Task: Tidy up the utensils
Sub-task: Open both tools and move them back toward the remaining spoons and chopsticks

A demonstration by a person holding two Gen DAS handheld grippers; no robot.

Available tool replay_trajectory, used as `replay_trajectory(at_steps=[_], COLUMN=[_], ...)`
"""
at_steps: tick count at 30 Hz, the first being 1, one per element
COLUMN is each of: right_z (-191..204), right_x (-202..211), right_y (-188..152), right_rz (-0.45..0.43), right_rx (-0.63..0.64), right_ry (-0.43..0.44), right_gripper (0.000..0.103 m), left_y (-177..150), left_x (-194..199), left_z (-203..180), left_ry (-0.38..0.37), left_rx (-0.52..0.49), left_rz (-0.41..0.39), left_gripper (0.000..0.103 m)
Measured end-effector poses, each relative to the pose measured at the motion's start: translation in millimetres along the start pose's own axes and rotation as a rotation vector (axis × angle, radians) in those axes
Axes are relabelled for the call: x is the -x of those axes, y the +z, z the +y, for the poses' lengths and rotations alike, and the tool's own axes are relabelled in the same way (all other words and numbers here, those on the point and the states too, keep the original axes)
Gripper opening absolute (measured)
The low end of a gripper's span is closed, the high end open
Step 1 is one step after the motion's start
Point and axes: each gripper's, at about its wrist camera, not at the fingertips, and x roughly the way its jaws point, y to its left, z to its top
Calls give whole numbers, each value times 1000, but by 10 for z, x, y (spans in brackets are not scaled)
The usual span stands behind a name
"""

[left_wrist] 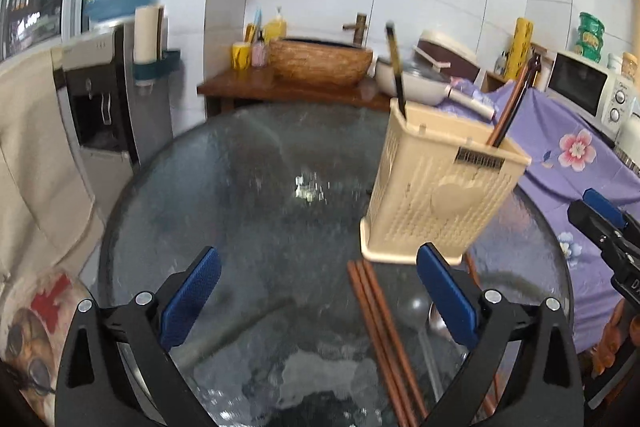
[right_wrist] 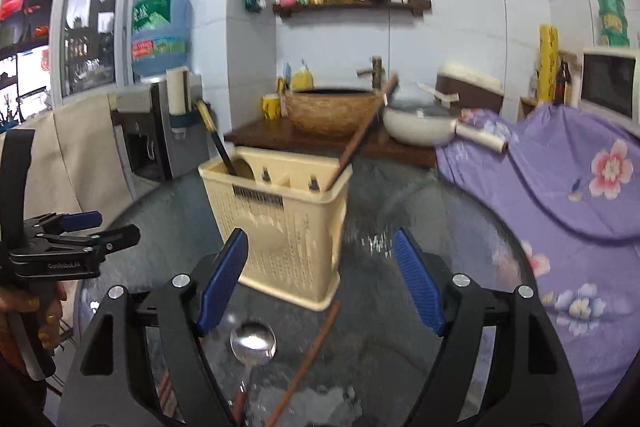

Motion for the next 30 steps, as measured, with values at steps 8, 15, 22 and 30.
replay_trajectory(at_steps=[8, 15, 22, 30], right_z=[-92, -7, 45, 47], right_x=[-474, -693, -795, -818], right_y=[-559, -769, -854, -904], right_rz=[262, 353, 399, 412], right_rx=[-79, -88, -82, -78], right_ry=[-9, -4, -11, -17], right_gripper=[65, 56, 52, 51], left_y=[-327, -502, -594, -659], left_x=[-306, -405, -466, -493], left_z=[-10, -187, -284, -311], left_ry=[-29, -64, -82, -60], left_rx=[3, -43, -64, -82], left_rz=[140, 207, 242, 248], left_gripper=[65, 49, 41, 37])
